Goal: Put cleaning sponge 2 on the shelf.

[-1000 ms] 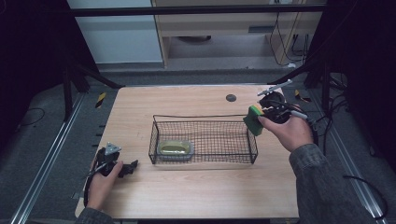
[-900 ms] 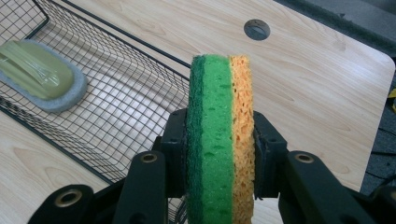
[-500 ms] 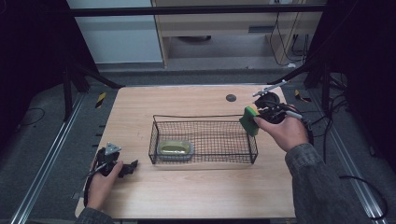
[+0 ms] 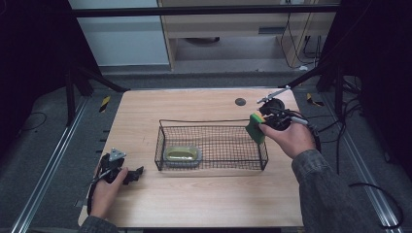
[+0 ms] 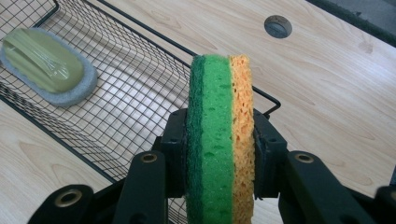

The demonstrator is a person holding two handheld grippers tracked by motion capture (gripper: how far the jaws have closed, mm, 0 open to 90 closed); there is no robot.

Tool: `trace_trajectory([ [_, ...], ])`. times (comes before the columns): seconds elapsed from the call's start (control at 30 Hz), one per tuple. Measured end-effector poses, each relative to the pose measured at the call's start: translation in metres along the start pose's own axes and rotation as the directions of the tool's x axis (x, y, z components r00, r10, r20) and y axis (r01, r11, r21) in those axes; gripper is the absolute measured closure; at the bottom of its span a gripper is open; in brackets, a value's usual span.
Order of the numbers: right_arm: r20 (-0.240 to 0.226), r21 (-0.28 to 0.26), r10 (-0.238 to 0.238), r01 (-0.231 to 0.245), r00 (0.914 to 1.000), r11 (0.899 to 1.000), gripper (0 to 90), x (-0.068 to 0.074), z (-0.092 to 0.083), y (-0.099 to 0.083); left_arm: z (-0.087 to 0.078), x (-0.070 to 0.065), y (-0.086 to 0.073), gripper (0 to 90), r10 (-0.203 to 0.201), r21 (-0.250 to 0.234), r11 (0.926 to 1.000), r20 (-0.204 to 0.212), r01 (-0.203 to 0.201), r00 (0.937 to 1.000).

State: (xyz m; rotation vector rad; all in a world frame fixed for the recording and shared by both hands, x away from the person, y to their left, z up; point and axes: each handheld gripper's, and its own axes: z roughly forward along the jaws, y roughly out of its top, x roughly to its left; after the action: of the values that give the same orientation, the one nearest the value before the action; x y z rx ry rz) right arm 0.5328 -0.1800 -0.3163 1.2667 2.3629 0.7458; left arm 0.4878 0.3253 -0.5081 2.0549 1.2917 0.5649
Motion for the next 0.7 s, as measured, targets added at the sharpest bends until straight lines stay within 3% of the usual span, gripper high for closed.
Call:
trace_trajectory([
  [0.7, 0.006, 0.067, -0.004, 0.004, 1.0, 0.998, 64.1, 0.001, 0.029, -0.011, 0.0, 0.0, 0.0, 0.0, -0.001, 0.0, 1.0, 0.001, 0.001, 1.0],
])
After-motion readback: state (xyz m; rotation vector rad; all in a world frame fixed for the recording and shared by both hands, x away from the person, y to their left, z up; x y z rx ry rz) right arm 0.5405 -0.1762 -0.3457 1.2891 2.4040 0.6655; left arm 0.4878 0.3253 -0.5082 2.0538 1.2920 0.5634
